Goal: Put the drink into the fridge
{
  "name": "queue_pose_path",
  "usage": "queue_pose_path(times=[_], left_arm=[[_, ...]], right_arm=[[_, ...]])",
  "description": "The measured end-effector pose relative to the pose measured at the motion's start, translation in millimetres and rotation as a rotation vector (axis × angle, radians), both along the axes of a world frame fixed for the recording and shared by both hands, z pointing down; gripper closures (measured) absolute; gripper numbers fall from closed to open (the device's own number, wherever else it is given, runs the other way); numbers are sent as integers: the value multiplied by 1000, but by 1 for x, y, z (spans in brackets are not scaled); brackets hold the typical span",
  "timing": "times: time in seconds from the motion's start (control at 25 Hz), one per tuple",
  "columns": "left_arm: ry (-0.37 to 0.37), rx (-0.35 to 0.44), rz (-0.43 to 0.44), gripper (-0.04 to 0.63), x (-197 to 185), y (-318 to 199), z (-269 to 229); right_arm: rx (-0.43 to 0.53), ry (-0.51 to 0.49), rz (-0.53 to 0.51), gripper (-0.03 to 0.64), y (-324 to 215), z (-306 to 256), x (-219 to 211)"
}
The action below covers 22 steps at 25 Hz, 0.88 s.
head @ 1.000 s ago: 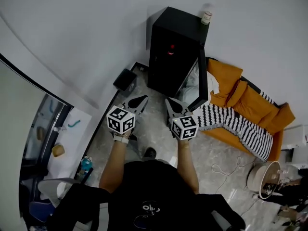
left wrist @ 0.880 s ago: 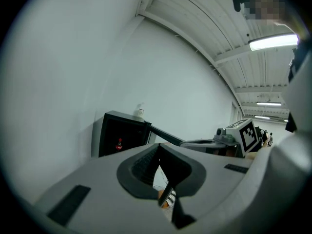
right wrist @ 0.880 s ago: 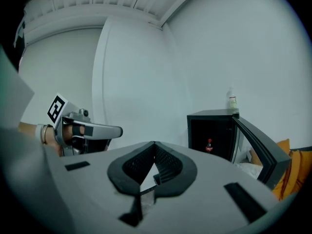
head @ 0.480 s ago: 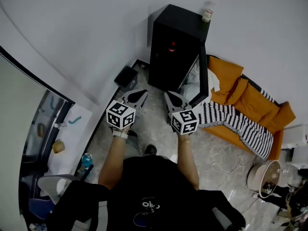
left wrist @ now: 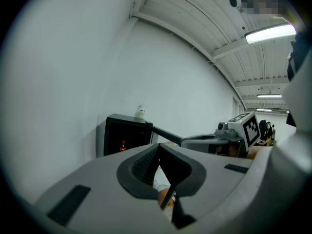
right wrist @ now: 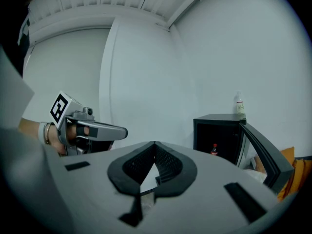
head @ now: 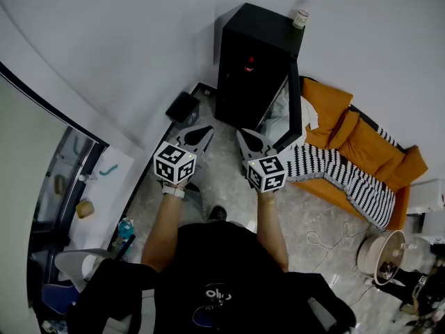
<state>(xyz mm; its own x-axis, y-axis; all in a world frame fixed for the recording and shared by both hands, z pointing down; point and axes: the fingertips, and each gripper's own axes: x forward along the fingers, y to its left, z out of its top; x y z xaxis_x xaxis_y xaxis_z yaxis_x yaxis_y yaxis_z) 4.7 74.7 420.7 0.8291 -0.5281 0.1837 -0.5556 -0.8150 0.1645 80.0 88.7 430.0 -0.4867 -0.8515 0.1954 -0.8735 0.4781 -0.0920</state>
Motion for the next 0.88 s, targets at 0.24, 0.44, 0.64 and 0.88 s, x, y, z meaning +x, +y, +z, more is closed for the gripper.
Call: queue_pose_path(times=[0.24,0.44,0.64,0.88], left_arm=[[-1,3,-1,589,-2,1,-1],[-3,4,5,589,2,1,1],[2,3,15,589,4,2,1],[9,0,16,589,4,-1,2]], right_arm=[[1,7,-6,609,3,0,-3],[-4,9,2,609,3,2,2],[-7,14,12,609,5,3,4],[-7,15,15,609,0,4,5]])
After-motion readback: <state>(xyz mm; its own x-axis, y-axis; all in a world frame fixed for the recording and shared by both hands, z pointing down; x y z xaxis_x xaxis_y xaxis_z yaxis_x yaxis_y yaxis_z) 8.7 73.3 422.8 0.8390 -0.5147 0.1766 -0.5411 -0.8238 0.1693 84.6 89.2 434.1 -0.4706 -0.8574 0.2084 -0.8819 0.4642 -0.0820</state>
